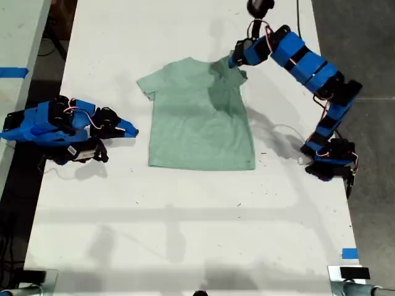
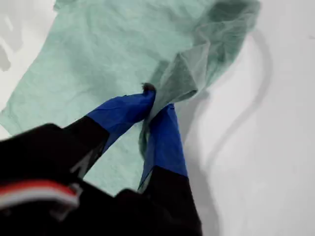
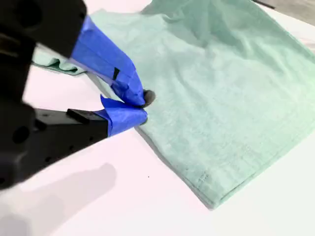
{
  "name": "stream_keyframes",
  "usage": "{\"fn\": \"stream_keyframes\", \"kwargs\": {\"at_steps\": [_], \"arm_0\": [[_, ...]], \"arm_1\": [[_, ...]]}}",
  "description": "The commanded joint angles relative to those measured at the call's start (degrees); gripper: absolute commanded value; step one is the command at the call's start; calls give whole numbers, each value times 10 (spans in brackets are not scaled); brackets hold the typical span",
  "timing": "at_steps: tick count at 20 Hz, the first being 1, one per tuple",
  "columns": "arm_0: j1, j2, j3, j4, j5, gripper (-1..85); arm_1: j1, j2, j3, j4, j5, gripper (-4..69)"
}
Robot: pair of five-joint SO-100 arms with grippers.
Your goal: Fold t shirt
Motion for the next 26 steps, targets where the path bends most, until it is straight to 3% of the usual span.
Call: {"fn": "stream_keyframes", "kwargs": {"at_steps": [1, 4, 6, 12, 13, 15, 18, 26], "arm_0": [[-2, 4, 4, -8, 15, 0], [-2, 4, 4, -7, 16, 1], [-2, 4, 4, -7, 17, 3], [-1, 4, 4, -7, 17, 12], [-1, 4, 4, -7, 17, 12], [-2, 4, 4, -7, 17, 15], [2, 4, 4, -7, 18, -1], [5, 4, 2, -7, 22, -1]], "arm_1": [[-62, -24, -32, -60, 19, 8], [-107, -85, -32, -104, 37, 20], [-120, -105, -32, -112, 43, 96], [-44, 12, -20, -26, 14, 166], [-32, 41, -12, -9, 10, 166], [-7, 113, 27, 32, 12, 15], [-25, 242, 140, 47, 13, 16], [-144, 624, 543, 25, 120, 16]]}}
